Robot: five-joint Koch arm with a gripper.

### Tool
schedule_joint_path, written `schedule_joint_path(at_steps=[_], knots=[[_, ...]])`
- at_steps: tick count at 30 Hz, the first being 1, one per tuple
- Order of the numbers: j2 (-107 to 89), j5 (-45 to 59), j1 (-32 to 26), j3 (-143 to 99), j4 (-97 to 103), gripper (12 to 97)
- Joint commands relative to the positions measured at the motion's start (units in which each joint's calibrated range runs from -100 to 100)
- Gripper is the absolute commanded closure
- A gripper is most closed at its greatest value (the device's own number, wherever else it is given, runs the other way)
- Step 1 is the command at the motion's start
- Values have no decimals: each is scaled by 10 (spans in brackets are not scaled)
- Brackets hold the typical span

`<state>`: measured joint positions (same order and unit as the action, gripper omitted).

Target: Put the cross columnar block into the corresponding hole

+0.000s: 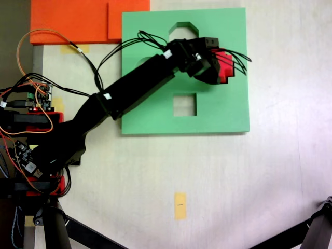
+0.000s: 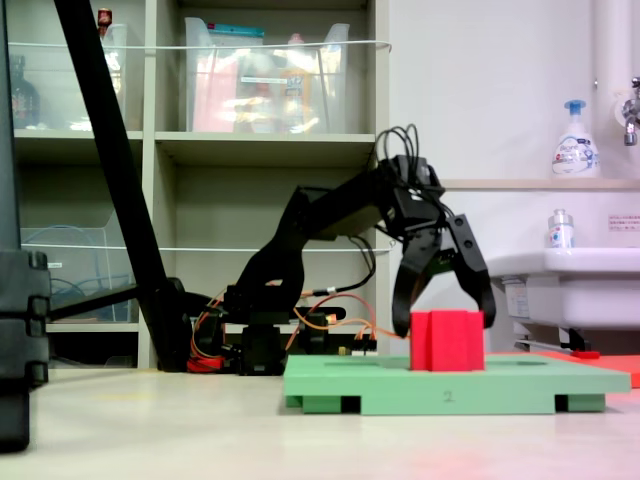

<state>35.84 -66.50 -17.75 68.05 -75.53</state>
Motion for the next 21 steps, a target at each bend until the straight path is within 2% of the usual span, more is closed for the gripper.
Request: schedule_joint_path(at_steps=[1, 6, 7, 10, 15, 21], knots=[[3, -2, 1, 25, 51, 841], [23, -2, 2, 25, 59, 826], [23, -1, 2, 24, 59, 791], [23, -1, 1, 26, 59, 596], [-39, -1, -1, 26, -19, 374], [-238, 41, -2, 26, -138, 374]])
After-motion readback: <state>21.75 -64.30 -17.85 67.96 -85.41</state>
